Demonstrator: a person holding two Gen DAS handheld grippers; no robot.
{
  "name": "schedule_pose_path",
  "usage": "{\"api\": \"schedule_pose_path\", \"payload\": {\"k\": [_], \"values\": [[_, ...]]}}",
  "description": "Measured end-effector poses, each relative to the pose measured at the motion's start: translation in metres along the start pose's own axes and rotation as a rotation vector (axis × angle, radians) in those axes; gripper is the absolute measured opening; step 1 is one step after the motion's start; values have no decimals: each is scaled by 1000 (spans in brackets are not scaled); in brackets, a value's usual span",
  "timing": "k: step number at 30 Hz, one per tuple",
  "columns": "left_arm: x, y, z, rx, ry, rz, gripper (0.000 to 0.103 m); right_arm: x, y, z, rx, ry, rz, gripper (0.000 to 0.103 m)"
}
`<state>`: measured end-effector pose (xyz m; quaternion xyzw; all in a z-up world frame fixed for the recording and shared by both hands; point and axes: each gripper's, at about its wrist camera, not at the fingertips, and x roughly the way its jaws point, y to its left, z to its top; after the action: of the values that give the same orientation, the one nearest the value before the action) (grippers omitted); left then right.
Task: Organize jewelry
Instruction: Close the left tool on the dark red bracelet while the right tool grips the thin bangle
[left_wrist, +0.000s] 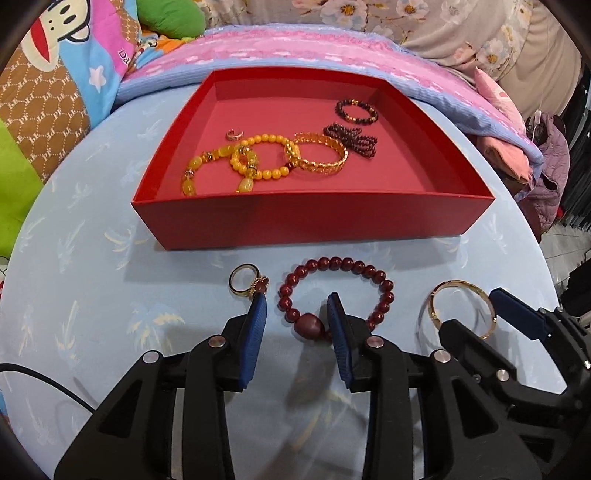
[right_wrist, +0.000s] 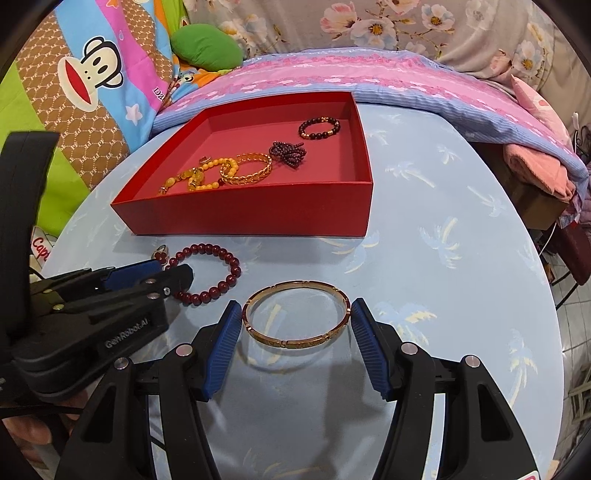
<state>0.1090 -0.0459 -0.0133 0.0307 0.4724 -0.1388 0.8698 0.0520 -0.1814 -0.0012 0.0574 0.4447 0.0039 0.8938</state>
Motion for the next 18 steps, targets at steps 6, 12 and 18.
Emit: {"api": "schedule_pose_path", "payload": {"k": [6,12,18], "values": [[-4,5,-4,6,12,-29,12,-1,-2,0,6,-2,6,59],[-20,11,-8,-17,7,-72,12,-12,-1,5,6,-33,12,59],[-50,10,1,-15,-46,-102,12,-30,6,20,-4,-86,24,57]]}}
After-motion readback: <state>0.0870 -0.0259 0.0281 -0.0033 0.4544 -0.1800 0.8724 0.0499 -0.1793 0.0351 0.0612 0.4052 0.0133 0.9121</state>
